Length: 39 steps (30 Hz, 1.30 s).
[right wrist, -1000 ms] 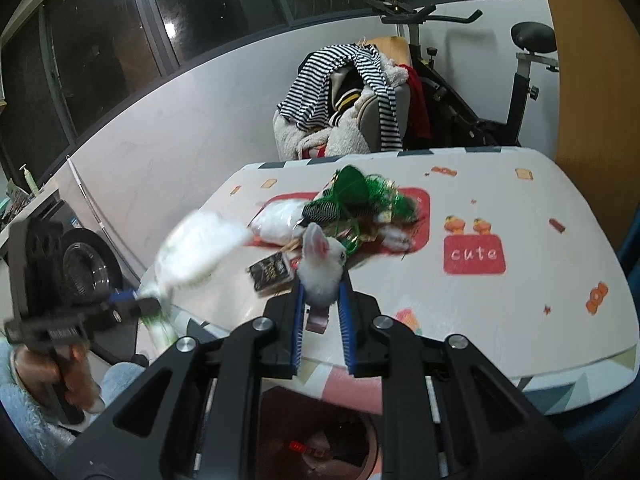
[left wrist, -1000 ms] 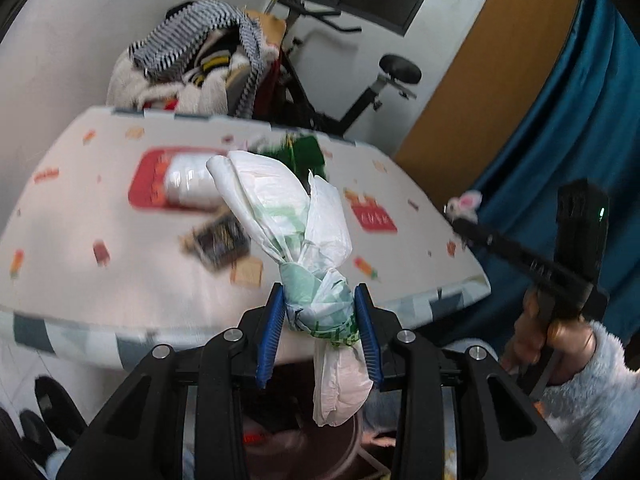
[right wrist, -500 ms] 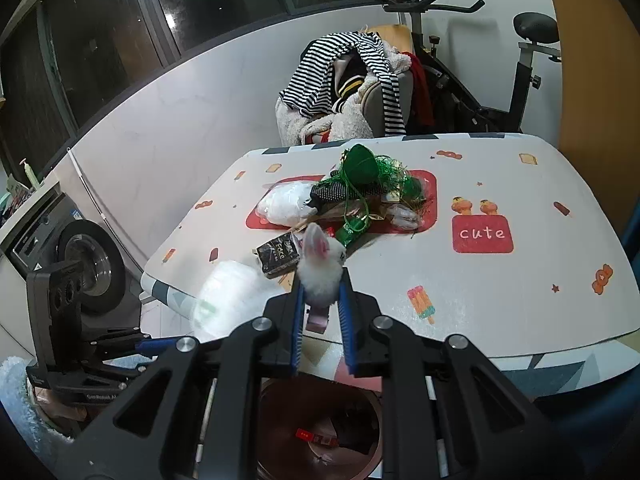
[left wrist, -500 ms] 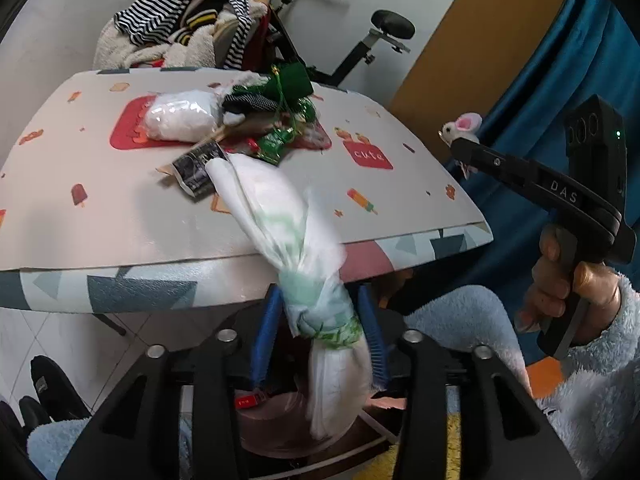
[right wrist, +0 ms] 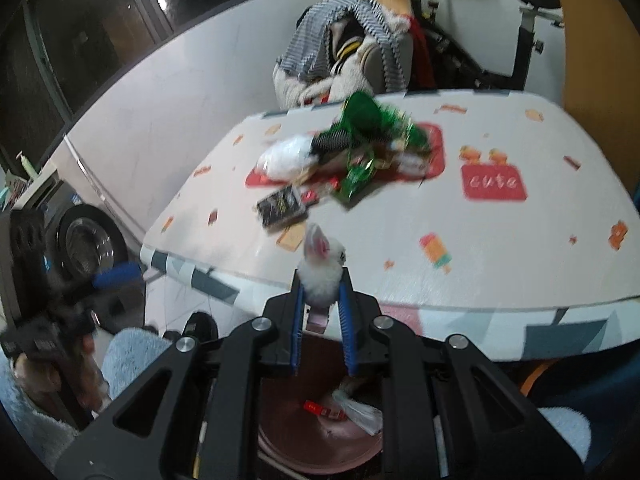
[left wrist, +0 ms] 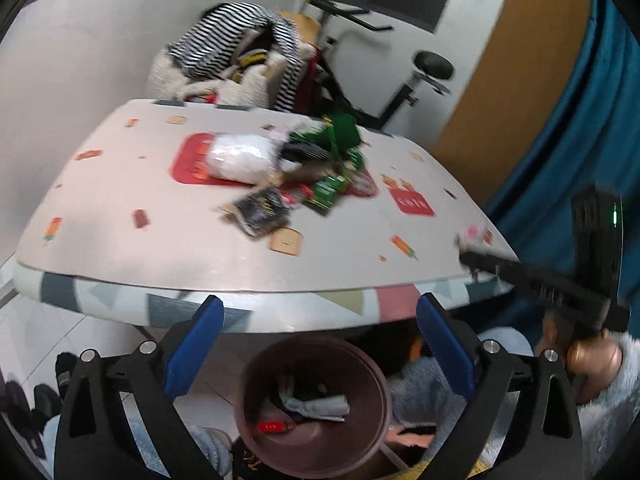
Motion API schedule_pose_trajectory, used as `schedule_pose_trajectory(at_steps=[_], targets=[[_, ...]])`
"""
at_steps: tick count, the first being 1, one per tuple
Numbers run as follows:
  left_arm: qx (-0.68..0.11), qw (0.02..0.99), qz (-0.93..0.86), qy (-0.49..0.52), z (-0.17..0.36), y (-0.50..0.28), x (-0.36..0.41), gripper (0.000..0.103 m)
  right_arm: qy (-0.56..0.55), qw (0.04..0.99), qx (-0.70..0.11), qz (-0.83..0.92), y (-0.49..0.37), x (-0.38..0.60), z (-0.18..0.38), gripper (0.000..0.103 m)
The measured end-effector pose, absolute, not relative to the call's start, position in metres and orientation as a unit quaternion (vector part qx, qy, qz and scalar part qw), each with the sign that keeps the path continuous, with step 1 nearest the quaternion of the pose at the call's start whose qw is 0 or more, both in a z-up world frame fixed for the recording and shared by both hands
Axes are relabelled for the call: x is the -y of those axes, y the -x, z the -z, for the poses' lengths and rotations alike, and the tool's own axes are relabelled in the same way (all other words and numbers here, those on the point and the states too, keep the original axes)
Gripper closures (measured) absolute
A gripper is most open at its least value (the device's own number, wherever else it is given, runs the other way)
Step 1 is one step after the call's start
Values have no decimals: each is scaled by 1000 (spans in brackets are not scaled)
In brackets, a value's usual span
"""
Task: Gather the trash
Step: 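Move both tools over the brown bin and release the bag and toy, then grasp the black snack wrapper with the left tool and lift it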
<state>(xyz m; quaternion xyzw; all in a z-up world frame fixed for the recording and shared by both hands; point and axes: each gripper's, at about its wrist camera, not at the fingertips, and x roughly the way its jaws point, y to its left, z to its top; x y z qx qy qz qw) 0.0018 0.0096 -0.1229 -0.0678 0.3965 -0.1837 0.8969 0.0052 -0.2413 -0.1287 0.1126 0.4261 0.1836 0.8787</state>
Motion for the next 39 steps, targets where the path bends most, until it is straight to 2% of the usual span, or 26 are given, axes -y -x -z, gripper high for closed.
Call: schedule_pose_trajectory(at_steps=[10, 17, 19, 20, 21, 24, 39], targets=[[-392, 906, 118, 110, 122, -2, -44, 7, -96, 825, -515, -211, 2, 196, 183, 82], [-396, 904, 104, 122, 128, -2, -54, 7, -86, 808, -541, -214, 2, 187, 196, 73], [-398, 903, 103, 123, 129, -2, -55, 7, -85, 808, -544, -211, 2, 187, 197, 49], [-399, 903, 103, 122, 130, -2, -55, 7, -82, 812, -540, -206, 3, 186, 195, 26], [-399, 903, 103, 122, 130, -3, -55, 7, -79, 815, -535, -206, 4, 186, 194, 17], [-400, 902, 103, 121, 131, -3, -55, 7, -70, 819, -533, -200, 3, 187, 191, 6], [-420, 890, 106, 143, 145, -16, -57, 7, -44, 862, -486, -139, -14, 210, 177, 6]])
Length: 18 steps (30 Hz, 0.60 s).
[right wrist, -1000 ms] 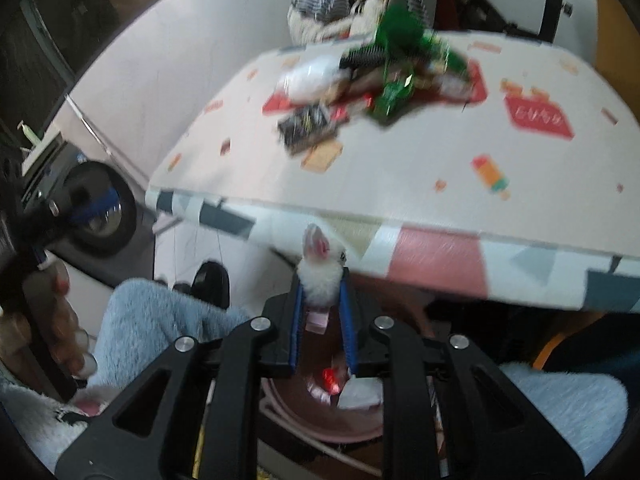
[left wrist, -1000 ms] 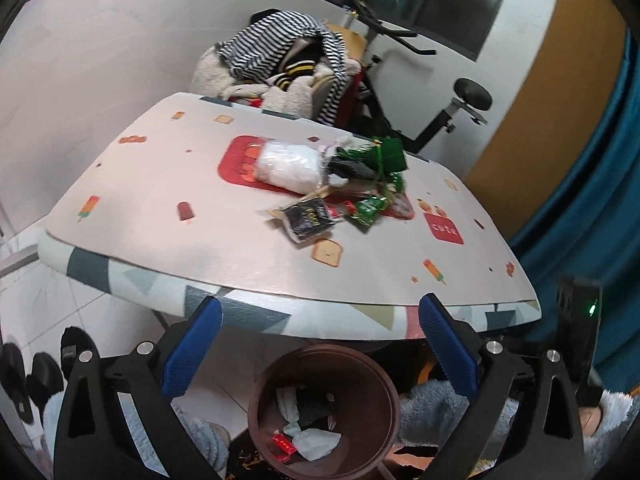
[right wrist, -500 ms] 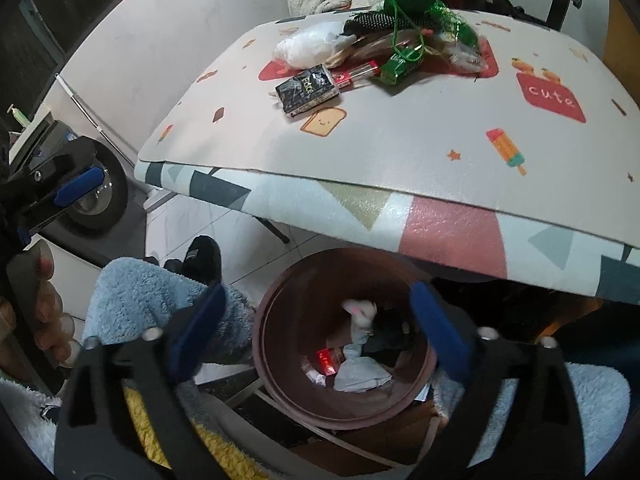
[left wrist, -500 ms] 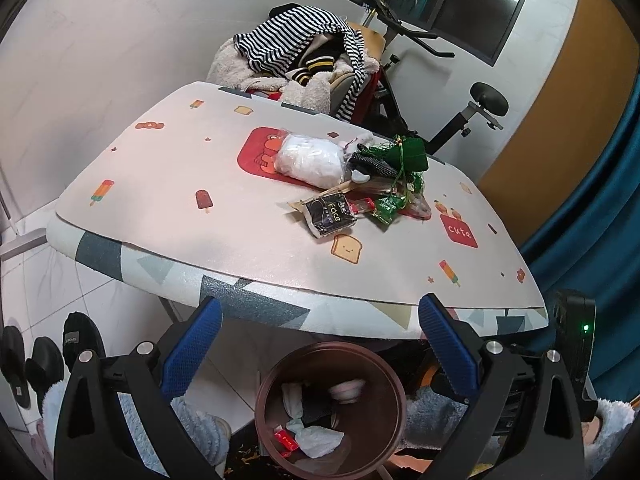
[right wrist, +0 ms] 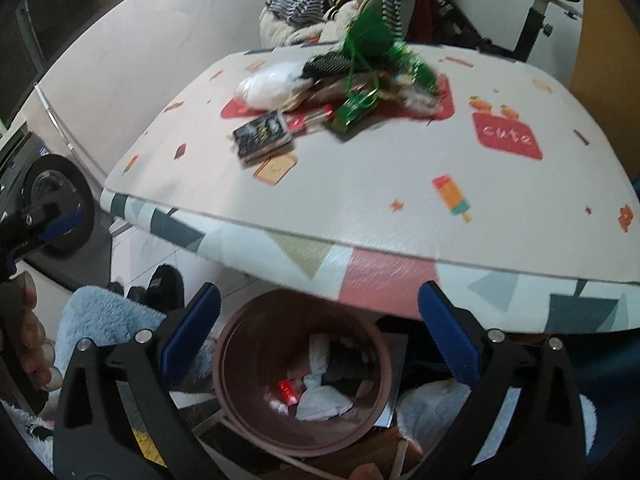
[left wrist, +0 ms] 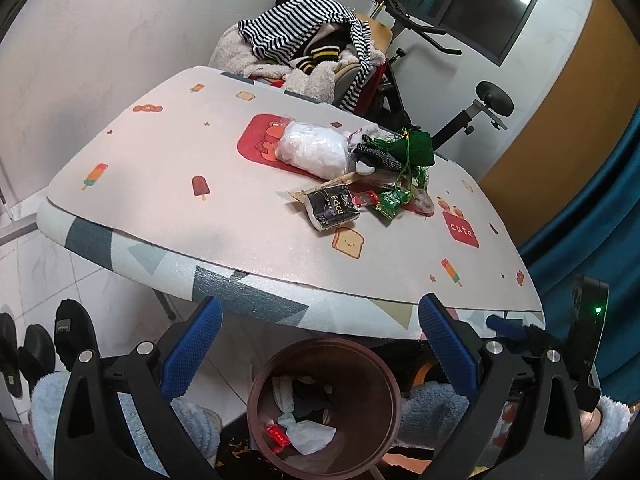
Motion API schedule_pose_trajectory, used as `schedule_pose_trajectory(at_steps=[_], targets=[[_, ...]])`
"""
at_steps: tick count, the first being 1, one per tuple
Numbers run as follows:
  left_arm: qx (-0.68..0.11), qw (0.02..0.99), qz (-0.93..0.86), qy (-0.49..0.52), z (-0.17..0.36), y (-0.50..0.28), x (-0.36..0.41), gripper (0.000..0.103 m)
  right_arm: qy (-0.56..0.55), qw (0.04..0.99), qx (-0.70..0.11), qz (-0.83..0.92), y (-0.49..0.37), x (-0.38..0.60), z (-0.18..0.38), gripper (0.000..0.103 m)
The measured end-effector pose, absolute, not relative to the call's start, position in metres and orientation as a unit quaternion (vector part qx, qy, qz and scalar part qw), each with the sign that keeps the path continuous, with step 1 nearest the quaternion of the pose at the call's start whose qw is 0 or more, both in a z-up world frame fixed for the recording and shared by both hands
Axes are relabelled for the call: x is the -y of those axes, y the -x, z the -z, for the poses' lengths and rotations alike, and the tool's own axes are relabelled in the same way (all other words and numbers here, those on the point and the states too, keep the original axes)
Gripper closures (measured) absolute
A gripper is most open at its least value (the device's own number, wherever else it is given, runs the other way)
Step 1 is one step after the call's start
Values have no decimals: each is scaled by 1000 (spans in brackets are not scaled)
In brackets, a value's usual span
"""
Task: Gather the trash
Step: 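Grasp the black snack wrapper with the left tool and lift it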
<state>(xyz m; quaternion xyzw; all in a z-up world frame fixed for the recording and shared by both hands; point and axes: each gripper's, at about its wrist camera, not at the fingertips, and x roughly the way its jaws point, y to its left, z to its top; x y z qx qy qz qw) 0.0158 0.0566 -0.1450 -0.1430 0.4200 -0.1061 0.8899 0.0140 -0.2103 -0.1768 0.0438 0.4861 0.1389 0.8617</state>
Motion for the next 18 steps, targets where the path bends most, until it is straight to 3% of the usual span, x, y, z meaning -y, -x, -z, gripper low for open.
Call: schedule_pose_trajectory(at_steps=[7, 12, 15, 18], targets=[[-429, 881, 124, 157, 155, -36, -52, 7, -53, 869, -474, -134, -28, 225, 172, 6], [-456, 855, 128, 211, 175, -70, -51, 22, -66, 877, -461, -122, -38, 234, 173, 6], [-469, 851, 119, 204, 183, -90, -41, 22, -81, 869, -473, -122, -48, 240, 178, 6], [-493, 838, 107, 208, 197, -119, -27, 8, -77, 870, -474, -110, -54, 242, 181, 6]])
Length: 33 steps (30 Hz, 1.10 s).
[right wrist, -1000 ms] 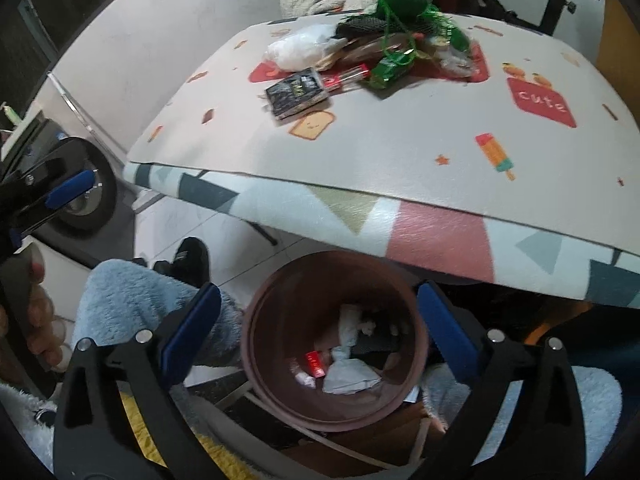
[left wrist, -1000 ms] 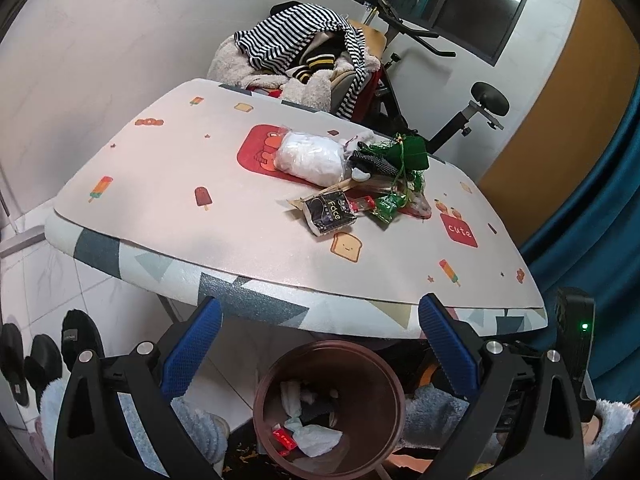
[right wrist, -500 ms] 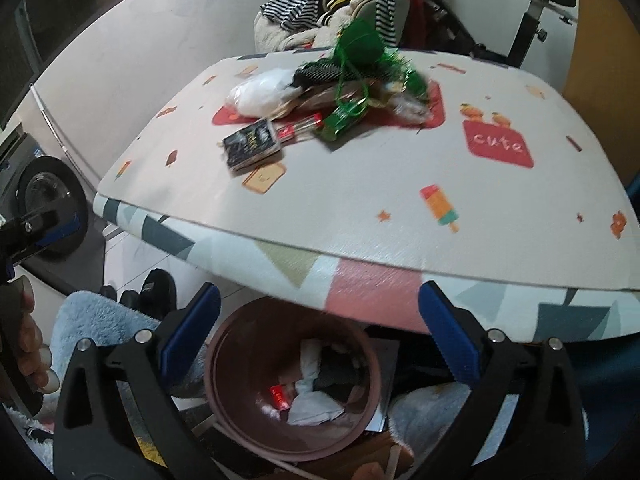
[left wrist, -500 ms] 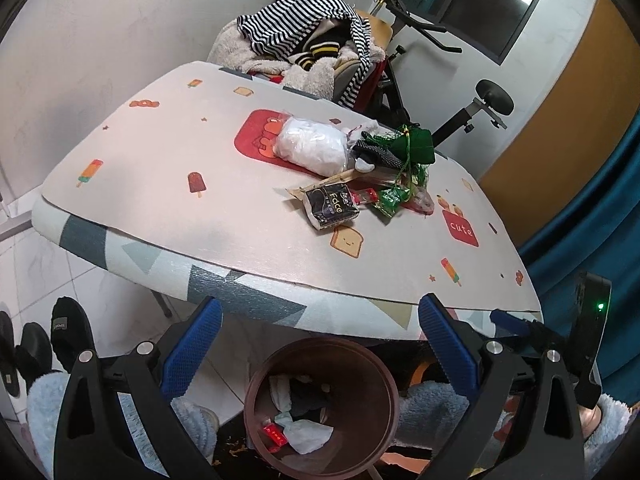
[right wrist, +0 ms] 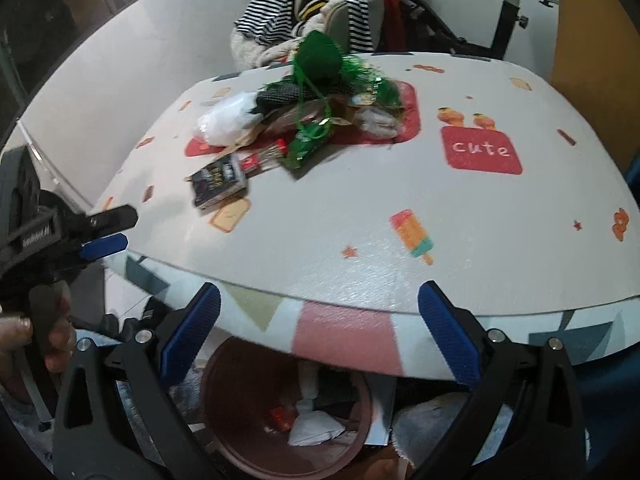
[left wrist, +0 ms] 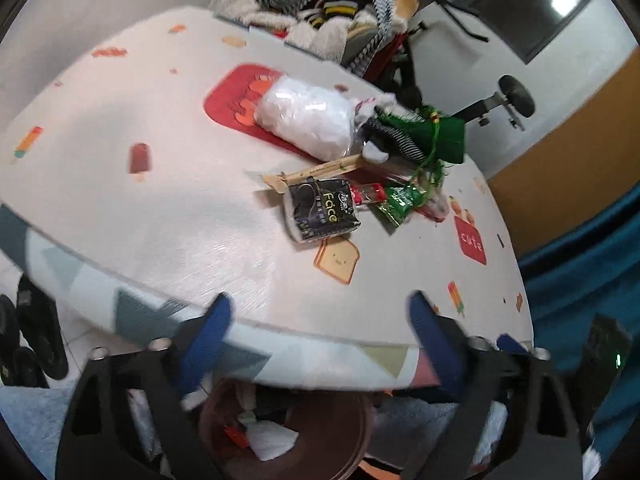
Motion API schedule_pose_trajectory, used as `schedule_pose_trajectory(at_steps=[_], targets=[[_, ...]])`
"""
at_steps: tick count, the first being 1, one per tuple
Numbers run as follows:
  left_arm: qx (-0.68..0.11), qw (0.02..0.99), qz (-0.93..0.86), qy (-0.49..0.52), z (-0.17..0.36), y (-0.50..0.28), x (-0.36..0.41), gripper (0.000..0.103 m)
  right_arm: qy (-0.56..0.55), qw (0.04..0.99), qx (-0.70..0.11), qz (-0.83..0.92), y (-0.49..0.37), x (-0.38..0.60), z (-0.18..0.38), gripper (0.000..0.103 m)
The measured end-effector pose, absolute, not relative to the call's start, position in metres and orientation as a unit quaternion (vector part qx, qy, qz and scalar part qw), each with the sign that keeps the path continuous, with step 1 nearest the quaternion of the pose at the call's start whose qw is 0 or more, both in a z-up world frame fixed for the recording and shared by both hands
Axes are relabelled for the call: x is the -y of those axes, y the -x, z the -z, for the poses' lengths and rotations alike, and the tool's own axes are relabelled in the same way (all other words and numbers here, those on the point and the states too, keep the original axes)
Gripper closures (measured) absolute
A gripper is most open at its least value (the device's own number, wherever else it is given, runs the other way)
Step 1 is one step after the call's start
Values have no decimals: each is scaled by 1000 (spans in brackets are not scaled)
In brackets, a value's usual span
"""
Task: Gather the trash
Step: 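Grasp the black snack wrapper with the left tool and lift it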
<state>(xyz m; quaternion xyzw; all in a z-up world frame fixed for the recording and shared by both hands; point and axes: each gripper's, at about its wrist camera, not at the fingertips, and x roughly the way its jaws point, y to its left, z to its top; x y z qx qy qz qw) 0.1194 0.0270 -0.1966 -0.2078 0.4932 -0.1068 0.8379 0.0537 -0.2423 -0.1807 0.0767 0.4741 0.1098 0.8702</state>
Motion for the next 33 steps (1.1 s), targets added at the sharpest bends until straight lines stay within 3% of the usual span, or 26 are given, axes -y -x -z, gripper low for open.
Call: schedule_pose_trajectory(at_steps=[6, 15, 17, 18, 19, 21, 23, 33], targets=[[-504, 830, 51, 235, 216, -167, -7, 7, -75, 871, -475, -102, -64, 252, 186, 6], [-515, 846, -27, 137, 232, -206, 29, 7, -63, 878, -467, -82, -71, 273, 185, 6], [-517, 846, -35, 125, 235, -209, 27, 19, -60, 882, -461, -79, -72, 276, 185, 6], [-517, 847, -31, 119, 235, -208, 26, 40, -60, 882, -461, -79, -73, 277, 185, 6], [-513, 852, -30, 105, 233, -206, 25, 48, -64, 884, -456, -80, -75, 279, 183, 6], [-513, 851, -9, 113, 233, -203, 20, 57, -72, 887, -447, -86, -78, 281, 180, 6], [-510, 851, 1, 125, 229, -197, 9, 59, -78, 891, -435, -102, -89, 282, 174, 6], [-457, 875, 65, 146, 180, -165, -11, 61, -110, 915, -362, -139, -173, 267, 141, 31]])
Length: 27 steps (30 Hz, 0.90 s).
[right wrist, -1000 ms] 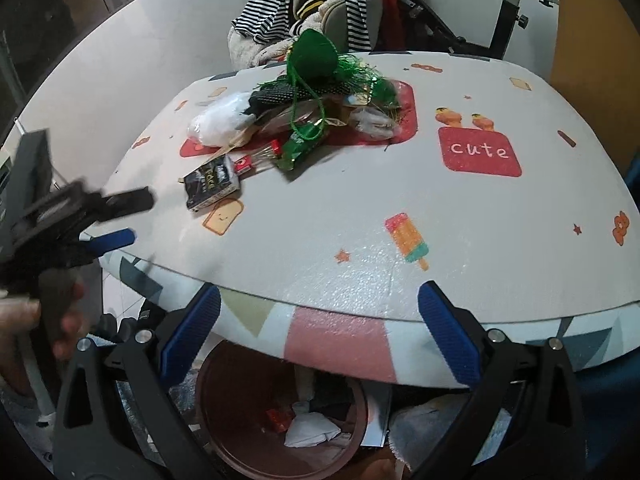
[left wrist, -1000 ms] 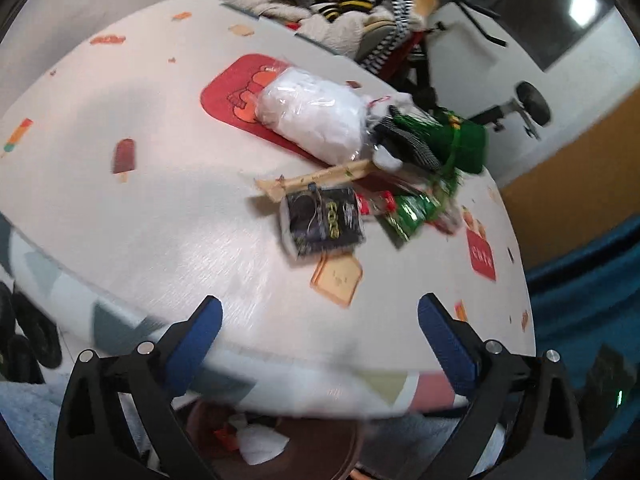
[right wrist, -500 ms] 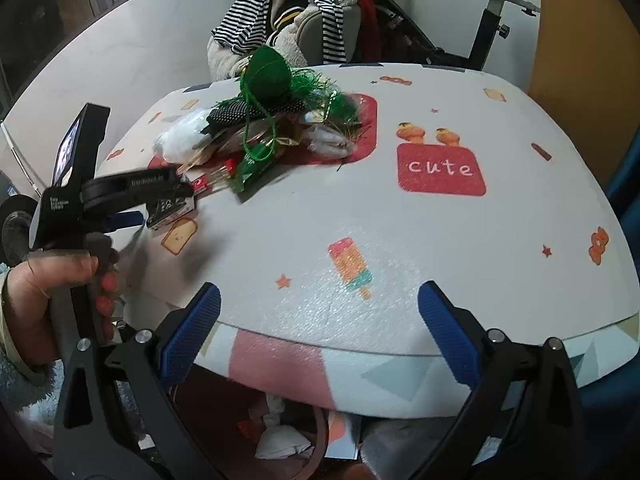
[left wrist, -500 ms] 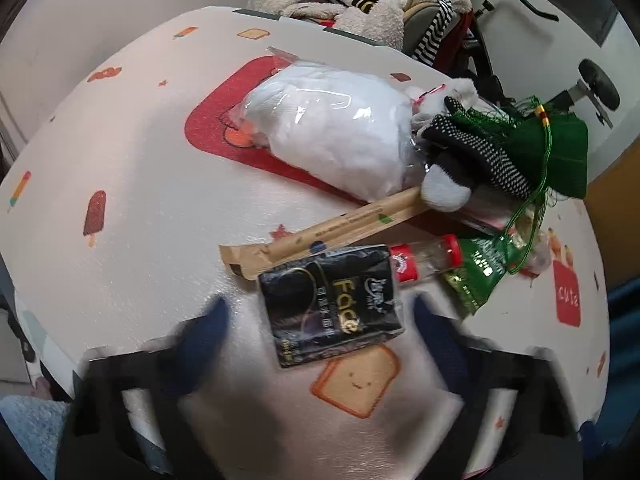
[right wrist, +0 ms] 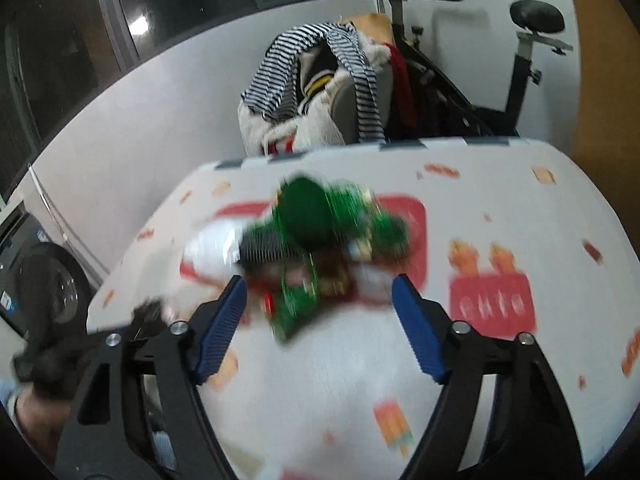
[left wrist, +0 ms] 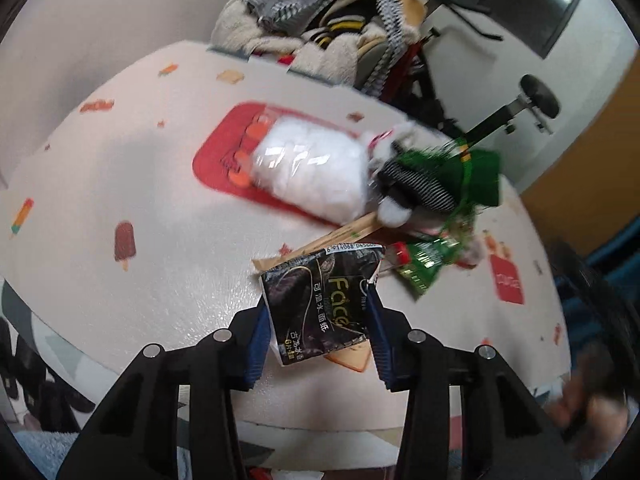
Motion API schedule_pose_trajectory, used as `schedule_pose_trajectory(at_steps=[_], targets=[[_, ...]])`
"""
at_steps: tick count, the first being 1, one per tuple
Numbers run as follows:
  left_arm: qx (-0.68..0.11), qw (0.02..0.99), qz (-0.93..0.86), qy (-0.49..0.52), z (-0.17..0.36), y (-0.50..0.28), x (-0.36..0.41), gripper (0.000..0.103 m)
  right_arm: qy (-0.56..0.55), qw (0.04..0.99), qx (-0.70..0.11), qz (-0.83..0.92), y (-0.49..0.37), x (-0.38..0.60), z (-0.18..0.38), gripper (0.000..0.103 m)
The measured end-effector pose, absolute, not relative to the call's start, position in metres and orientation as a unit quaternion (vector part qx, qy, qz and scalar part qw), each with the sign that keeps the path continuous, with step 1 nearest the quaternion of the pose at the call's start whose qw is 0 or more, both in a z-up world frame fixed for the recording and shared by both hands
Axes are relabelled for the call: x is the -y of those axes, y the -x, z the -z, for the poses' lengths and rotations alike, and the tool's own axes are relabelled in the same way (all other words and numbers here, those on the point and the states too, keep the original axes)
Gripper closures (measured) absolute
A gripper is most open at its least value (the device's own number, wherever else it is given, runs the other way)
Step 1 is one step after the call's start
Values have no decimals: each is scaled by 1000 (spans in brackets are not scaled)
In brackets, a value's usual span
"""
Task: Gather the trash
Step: 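Grasp the black snack wrapper with the left tool and lift it, then grasp the green mesh bag with the right tool while the left tool holds the wrapper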
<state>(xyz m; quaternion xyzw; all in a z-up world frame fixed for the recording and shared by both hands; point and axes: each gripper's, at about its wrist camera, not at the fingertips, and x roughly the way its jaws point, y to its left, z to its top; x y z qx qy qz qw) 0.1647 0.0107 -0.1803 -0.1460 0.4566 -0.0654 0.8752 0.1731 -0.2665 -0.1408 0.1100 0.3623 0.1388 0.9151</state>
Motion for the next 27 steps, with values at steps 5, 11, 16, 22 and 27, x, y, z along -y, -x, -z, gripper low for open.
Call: schedule_pose_trajectory(at_steps=[5, 11, 16, 22, 27], targets=[[-430, 885, 89, 155, 155, -147, -16, 61, -119, 911, -371, -137, -230, 247, 146, 40], [-417, 889, 100, 161, 146, -130, -31, 61, -113, 904, -395, -115, -267, 234, 164, 40], [-412, 890, 100, 167, 144, -121, -46, 61, -128, 901, -396, -125, -269, 237, 164, 59], [-399, 894, 111, 174, 134, -113, -62, 61, -136, 931, -313, -131, -238, 253, 114, 60], [-377, 902, 121, 171, 116, -109, -70, 61, -147, 947, -249, -144, -209, 276, 66, 60]])
